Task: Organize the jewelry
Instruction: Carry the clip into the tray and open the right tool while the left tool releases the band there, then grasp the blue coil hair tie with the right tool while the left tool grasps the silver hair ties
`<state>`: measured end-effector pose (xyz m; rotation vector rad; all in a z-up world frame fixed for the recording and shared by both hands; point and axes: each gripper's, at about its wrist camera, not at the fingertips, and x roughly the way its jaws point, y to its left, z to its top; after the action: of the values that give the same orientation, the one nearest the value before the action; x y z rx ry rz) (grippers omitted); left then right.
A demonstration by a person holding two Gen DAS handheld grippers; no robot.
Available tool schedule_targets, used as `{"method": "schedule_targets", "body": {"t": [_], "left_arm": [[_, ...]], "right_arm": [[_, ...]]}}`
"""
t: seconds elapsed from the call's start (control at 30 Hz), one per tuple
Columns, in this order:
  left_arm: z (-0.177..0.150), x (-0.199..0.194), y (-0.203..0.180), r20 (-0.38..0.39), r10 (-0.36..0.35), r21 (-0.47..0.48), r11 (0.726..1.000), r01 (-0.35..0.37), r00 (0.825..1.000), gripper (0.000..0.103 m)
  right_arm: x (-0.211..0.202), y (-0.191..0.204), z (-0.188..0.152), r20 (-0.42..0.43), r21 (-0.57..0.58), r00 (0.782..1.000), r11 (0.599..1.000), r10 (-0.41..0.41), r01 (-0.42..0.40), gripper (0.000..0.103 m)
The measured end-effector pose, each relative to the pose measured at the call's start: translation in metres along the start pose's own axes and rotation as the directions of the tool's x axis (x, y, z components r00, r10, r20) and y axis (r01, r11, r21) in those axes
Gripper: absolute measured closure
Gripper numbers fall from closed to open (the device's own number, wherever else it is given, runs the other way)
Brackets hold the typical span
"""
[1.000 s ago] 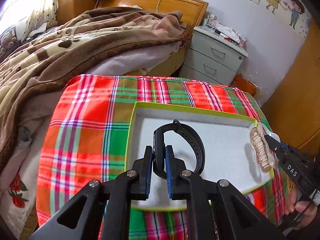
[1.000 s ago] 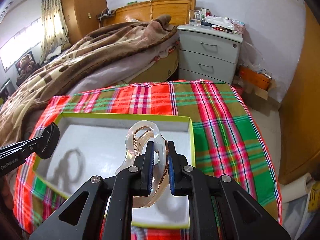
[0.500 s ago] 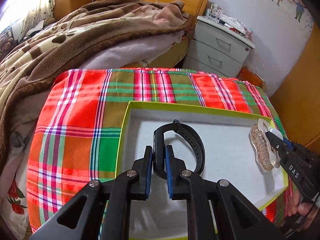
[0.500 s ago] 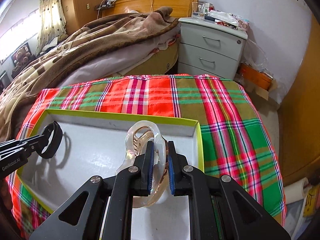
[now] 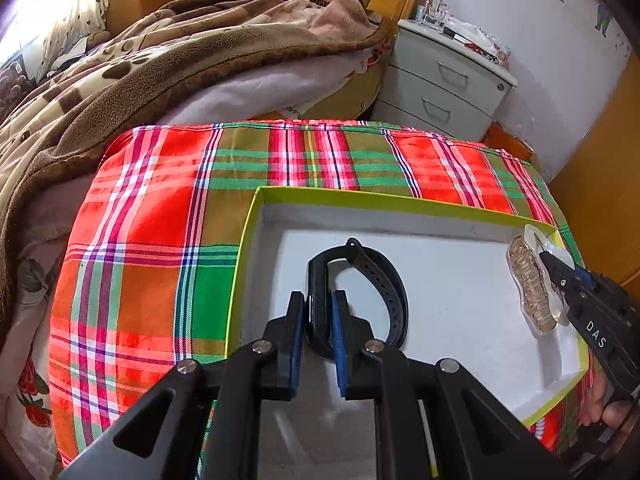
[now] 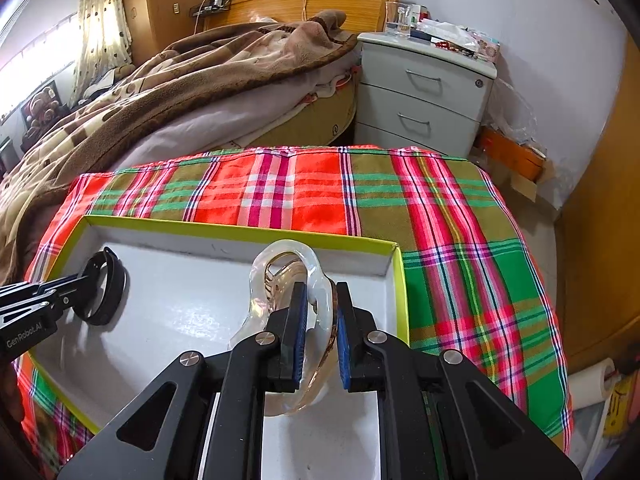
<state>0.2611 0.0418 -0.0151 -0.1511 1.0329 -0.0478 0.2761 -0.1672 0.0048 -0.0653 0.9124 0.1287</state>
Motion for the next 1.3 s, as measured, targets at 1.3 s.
{"method": "schedule_targets", "body": {"t": [1.3], "left_arm": [[-0.11,-0.113,0.033,0.081,-0.132,-0.039,0.99,0.135,0.988,0.054]], "right_arm": [[-0.087,0.002,-0.096,0.044,0.053,0.993,0.992,0.111,-0.113,0.067]]}}
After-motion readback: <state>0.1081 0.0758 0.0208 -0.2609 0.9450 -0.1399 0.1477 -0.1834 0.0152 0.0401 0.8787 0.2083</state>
